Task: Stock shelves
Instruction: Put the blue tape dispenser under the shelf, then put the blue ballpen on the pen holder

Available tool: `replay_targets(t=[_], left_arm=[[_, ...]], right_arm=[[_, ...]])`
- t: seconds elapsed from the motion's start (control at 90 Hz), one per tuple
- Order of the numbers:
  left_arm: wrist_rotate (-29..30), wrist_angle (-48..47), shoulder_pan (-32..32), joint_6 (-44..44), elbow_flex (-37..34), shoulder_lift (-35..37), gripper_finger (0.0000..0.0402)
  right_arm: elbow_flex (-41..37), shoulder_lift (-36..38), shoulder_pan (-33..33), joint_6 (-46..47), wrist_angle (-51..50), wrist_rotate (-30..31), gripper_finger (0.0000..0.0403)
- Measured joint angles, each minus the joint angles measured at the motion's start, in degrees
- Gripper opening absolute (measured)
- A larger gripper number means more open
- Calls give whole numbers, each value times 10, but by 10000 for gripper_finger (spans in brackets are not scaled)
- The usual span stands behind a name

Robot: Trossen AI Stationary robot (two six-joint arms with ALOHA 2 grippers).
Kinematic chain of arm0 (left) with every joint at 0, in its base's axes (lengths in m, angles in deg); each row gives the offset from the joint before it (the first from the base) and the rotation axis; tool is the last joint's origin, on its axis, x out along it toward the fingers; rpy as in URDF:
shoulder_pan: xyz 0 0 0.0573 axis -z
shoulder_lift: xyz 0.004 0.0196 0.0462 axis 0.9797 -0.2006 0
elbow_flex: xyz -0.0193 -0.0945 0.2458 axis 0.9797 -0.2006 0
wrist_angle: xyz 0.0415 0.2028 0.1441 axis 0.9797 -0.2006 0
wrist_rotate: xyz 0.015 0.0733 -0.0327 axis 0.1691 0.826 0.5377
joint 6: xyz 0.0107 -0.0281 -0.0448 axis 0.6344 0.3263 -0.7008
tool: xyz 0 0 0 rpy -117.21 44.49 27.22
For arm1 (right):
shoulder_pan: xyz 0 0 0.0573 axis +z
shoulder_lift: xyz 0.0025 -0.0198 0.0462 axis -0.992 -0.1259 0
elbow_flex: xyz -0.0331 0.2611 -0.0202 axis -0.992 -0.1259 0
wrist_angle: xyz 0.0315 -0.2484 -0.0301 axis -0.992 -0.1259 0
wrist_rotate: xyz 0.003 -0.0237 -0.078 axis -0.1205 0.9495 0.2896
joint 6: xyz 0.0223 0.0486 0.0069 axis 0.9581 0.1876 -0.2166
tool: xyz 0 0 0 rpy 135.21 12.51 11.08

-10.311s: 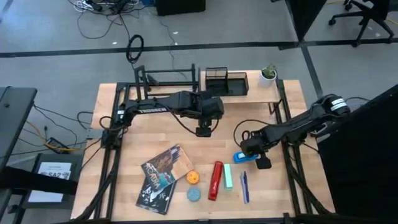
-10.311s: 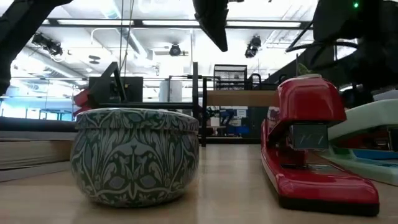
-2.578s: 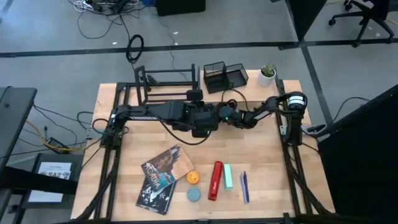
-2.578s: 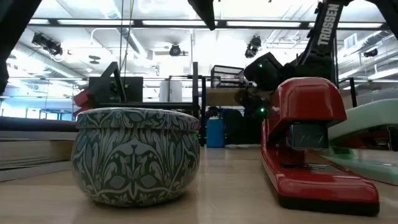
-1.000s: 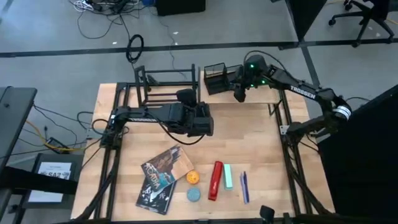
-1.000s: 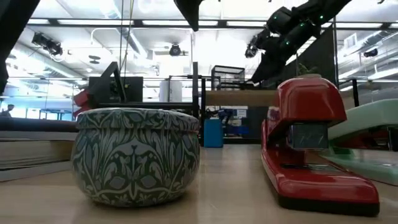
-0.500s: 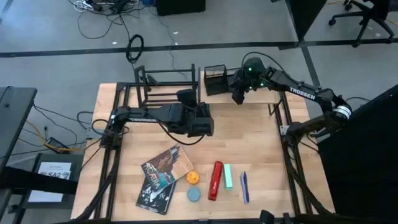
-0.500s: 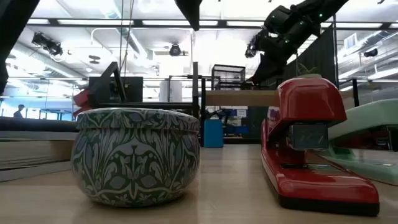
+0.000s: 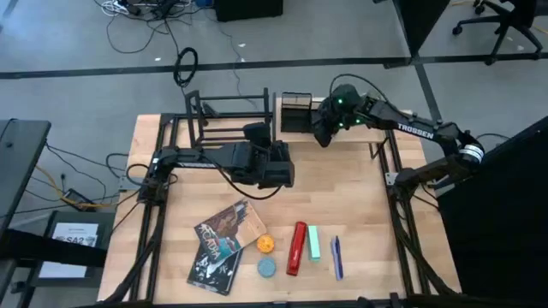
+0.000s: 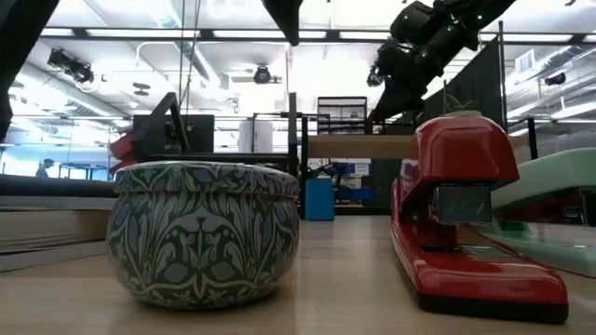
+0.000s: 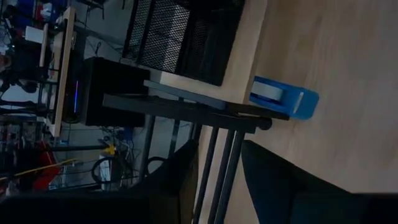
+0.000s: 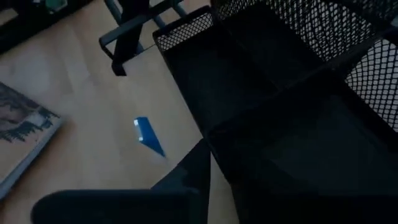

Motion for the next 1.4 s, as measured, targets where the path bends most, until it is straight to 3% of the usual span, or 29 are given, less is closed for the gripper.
replay_targets(t=[0.2,0.344,0.589,0.733,0.856,1.044,1.233,1.4], left_arm=[[0,0,0,0,0,0,106],[0,1,1,-3,0,0,106],[0,3,1,-6,0,0,106],[0,8,4,-9,0,0,106],[0,27,10,-9,0,0,106],[0,65,24,-18,0,0,106],[0,80,55,-70,0,-4,106],[-4,96,89,-108,0,-16,106]], right_arm=[[-1,2,2,-4,5,2,34],[-1,22,2,-30,16,2,65],[-1,97,7,-61,25,-3,131],[-1,159,58,-57,4,-6,143],[-1,195,159,-19,-42,26,137],[-5,195,381,89,-120,115,122],[-77,180,587,163,-130,114,119],[-153,152,720,136,-84,116,128]])
